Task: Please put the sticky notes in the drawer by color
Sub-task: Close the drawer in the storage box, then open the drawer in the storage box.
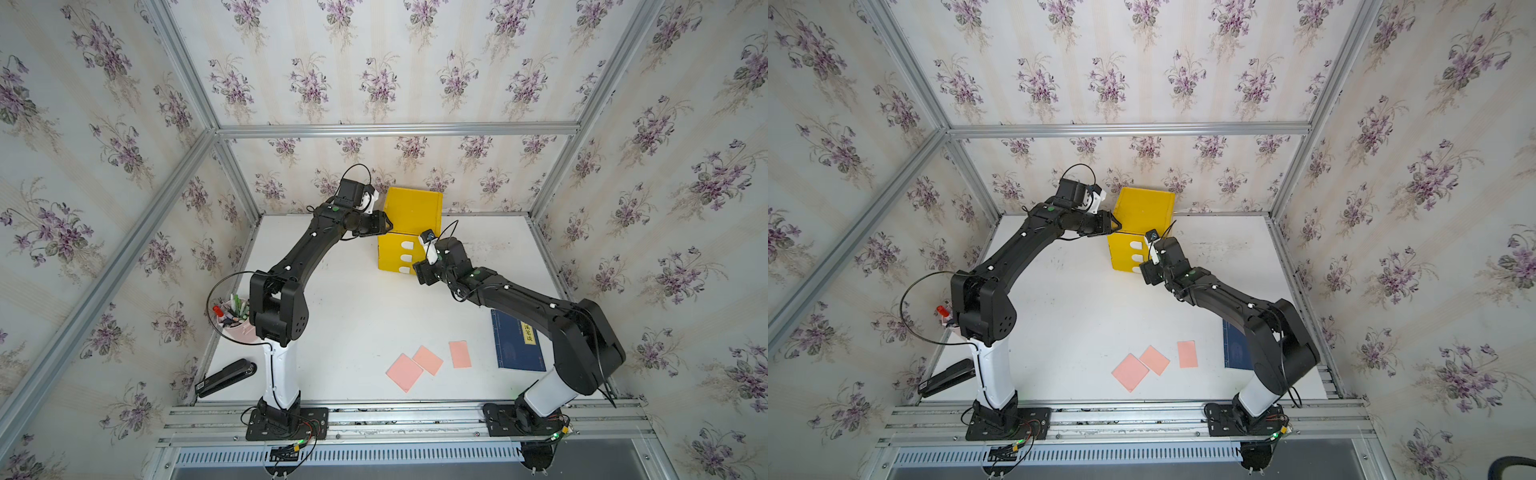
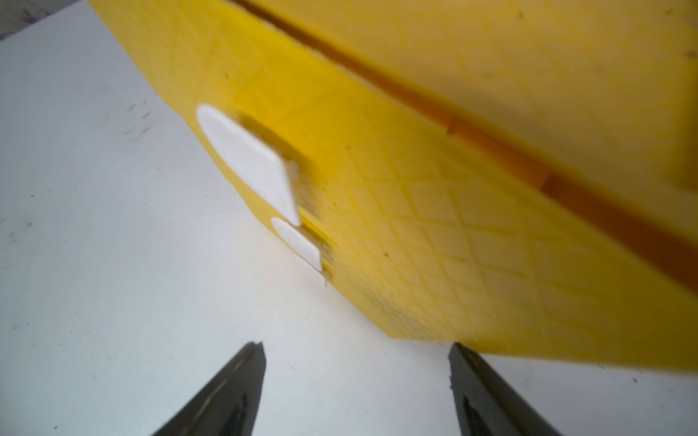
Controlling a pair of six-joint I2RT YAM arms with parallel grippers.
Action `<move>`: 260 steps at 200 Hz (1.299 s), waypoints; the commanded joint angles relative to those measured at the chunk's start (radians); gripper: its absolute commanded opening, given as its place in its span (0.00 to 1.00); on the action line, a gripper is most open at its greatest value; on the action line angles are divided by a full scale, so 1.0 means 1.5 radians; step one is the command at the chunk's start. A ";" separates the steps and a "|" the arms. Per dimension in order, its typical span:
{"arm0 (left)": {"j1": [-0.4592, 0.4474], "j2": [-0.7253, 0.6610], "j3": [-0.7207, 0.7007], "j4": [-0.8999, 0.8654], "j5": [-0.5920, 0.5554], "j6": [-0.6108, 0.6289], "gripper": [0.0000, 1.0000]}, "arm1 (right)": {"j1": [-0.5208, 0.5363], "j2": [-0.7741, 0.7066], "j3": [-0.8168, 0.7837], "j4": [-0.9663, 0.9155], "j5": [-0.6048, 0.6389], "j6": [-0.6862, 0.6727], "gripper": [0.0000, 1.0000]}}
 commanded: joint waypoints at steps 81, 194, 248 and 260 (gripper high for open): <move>-0.002 -0.060 -0.064 -0.049 -0.022 -0.035 0.65 | -0.122 -0.044 0.060 -0.041 -0.145 0.126 0.78; 0.006 0.018 0.056 -0.101 -0.068 -0.003 0.70 | -0.126 0.016 0.100 -0.019 -0.139 0.139 0.75; 0.011 0.040 0.066 -0.099 -0.069 -0.001 0.70 | -0.126 -0.007 0.111 -0.028 -0.132 0.123 0.77; 0.012 0.047 0.075 -0.109 -0.068 0.003 0.70 | -0.126 -0.060 0.070 0.004 -0.136 0.109 0.79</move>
